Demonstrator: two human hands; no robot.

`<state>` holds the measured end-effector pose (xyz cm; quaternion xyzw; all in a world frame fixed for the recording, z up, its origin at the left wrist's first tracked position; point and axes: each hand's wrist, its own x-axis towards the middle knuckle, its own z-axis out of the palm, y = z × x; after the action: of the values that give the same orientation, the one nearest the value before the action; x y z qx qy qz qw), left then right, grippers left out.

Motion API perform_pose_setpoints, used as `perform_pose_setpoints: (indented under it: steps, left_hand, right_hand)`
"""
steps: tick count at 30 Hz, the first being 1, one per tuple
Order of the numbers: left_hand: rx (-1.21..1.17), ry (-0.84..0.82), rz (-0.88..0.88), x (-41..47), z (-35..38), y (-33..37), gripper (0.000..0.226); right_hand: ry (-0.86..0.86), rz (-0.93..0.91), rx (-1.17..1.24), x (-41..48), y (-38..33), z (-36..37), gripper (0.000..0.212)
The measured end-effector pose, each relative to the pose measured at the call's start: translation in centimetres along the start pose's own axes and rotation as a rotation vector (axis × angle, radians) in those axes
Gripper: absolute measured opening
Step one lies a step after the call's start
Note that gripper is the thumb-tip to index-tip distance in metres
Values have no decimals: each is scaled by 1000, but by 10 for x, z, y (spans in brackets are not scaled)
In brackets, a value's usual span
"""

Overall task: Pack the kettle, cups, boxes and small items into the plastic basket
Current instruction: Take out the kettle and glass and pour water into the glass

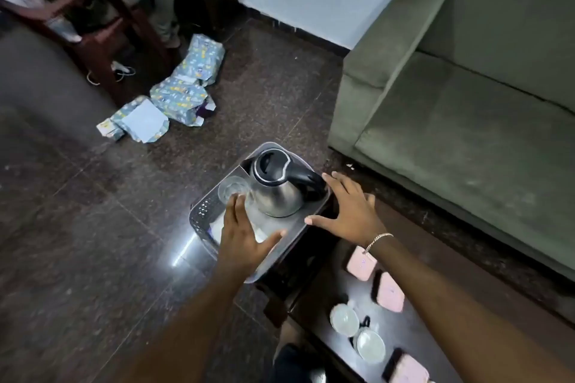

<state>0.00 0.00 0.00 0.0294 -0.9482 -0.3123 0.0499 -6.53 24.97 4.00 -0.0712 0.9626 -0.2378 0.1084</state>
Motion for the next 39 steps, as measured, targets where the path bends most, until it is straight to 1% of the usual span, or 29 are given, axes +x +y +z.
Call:
perform_pose_setpoints:
  steps: [2,4,7,9,12,14,15,17,19,23,26,29,33,39]
  left_hand:
    - [-138,90,-181,10,4,-17,118]
    - [-209,141,-339,23,16,-37,115]
    - [-270,187,-385,37,29,-60,106]
    - [-288,204,-391,45,40,-78,99]
    - [-336,180,-403,54,53,-99,90]
    - [-349,172,-409,57,60,-108,89]
    - [-354,174,-403,59,62,-110,90]
    - [-352,195,-377,63,67,-115,93]
    - [-372,205,-369,67,70,-118,91]
    - [-367,235,-364,70,71,-120,81]
    - [-357,251,-351,66,67,-118,80]
    - [-350,269,-330,62,55,-112,78]
    - [-337,283,-264,59,33,-94,73]
    - [-346,229,-141,44,7,-39,79]
  right_hand:
    - [-1,-9,215,17,-8,11,97]
    - [47,-32,362,41,-8,28,81]
    - [85,-41,387,62,-6,29,53]
    - [38,-43,364,77,0,32,39]
    - [-167,-84,429,93,6,33,27]
    - [-304,-87,530,101,7,33,26]
    - [-346,-87,566,104,8,33,26]
    - [-370,-96,609,107,9,38,29]
    - [-327,-88,647,107,10,45,31]
    - [-174,-62,725,103,5,56,32]
    - [-126,-76,749,99,2,60,31]
    - [-82,-101,754,94,0,56,36]
    - [-35,-128,815,83,-6,23,39]
    - [57,-195,796,45,-1,-60,28]
